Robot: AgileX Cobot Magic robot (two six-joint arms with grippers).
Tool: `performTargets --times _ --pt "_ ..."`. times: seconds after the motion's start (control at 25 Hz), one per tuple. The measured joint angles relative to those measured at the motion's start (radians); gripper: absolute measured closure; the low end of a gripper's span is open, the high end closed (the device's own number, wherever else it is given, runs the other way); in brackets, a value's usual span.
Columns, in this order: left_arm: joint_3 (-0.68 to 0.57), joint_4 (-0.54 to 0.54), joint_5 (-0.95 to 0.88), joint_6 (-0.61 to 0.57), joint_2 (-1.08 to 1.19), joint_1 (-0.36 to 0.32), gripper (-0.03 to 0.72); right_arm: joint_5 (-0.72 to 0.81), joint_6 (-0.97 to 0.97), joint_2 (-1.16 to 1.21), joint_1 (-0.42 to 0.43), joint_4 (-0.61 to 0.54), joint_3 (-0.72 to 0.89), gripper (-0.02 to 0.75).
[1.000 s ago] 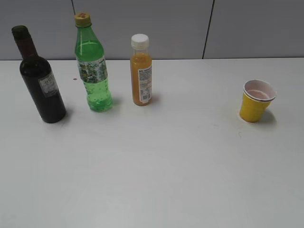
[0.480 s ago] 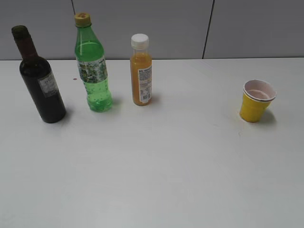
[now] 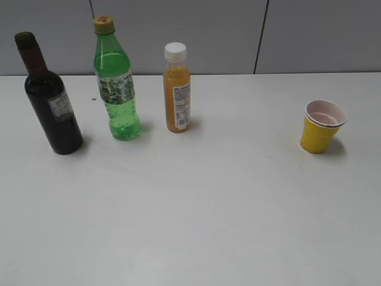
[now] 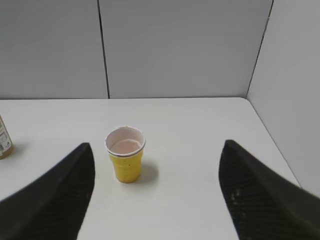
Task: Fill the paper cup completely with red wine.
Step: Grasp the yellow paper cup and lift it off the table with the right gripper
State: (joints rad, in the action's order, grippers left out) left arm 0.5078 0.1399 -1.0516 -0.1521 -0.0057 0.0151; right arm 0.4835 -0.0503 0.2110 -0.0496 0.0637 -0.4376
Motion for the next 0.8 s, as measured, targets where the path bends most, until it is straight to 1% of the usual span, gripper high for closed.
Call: performTargets --times 0.44,0.8 --pt "0.000 0.000 0.000 0.000 0.000 0.000 0.106 -0.302 0.000 0.252 0.000 0.000 0.000 0.153" --pt "0.000 0.000 0.000 0.000 0.000 0.000 0.106 -0.586 0.000 0.519 0.000 0.000 0.000 0.153"
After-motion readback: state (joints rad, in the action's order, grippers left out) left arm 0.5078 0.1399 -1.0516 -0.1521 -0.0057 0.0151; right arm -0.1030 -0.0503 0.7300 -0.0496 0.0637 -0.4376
